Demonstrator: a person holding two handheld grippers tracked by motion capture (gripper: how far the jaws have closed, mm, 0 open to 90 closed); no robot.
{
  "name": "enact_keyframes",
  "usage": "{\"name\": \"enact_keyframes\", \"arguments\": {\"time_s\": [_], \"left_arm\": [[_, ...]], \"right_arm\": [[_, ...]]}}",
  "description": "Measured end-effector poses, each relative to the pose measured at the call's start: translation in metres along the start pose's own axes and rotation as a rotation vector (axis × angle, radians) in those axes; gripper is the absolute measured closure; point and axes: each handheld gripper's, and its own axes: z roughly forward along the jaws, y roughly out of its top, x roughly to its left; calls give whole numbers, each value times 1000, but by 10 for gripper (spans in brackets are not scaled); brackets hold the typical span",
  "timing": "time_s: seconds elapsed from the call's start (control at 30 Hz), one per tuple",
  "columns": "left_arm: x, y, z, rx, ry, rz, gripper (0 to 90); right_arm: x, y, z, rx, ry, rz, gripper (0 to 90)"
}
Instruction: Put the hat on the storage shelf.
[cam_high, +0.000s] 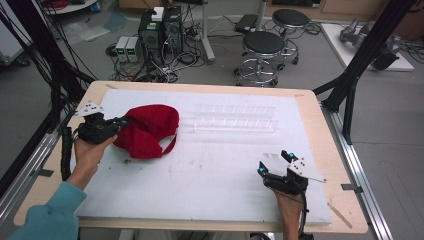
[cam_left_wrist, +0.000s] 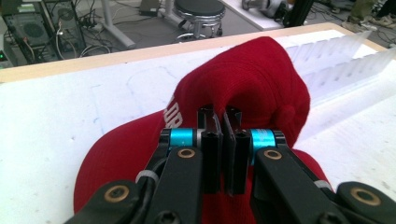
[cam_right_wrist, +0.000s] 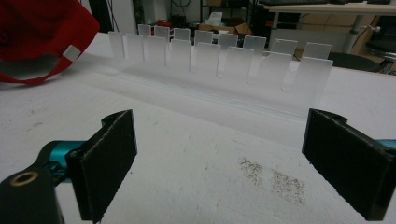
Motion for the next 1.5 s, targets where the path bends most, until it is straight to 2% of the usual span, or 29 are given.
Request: {"name": "enact_keyframes", "arguments": {"time_s": [0.07, 0.2, 0.37, 0.5, 0.57, 0.63, 0.77, 0.83, 0.93, 1.07, 1.43, 1.5], "left_arm": [[-6, 0, -2, -9, -7, -13, 869], [-19, 0, -5, -17, -20, -3, 869], [-38, -3, -9, -34, -31, -12, 869], [-54, -11, -8, -39, -31, -33, 869], [-61, -16, -7, -50, -26, -60, 869], [-70, -22, -4, -47, -6, -57, 869], [-85, -33, 2, -58, -6, -100, 869], [-90, -35, 4, -63, -5, -106, 869], [-101, -36, 7, -69, -7, -92, 869], [-108, -35, 9, -60, -16, -56, 868], [-116, -38, 14, -45, -27, -19, 859], [-116, -38, 15, -37, -43, -9, 848]], "right_arm": [[0, 0, 0, 1, 0, 0, 89], [0, 0, 0, -2, 0, 2, 89], [0, 0, 0, 1, 1, 6, 89], [0, 0, 0, -3, 1, 0, 89], [0, 0, -1, -1, 1, 3, 89], [0, 0, 0, -5, 1, 3, 89], [-1, 0, -1, -7, 3, 3, 89], [-1, 0, -1, -9, 5, 6, 89], [-1, 0, -1, -9, 6, 12, 89], [-2, 0, -1, -13, 6, 17, 89], [-2, 0, -1, -13, 7, 14, 89], [-2, 0, -1, -13, 7, 14, 89]]}}
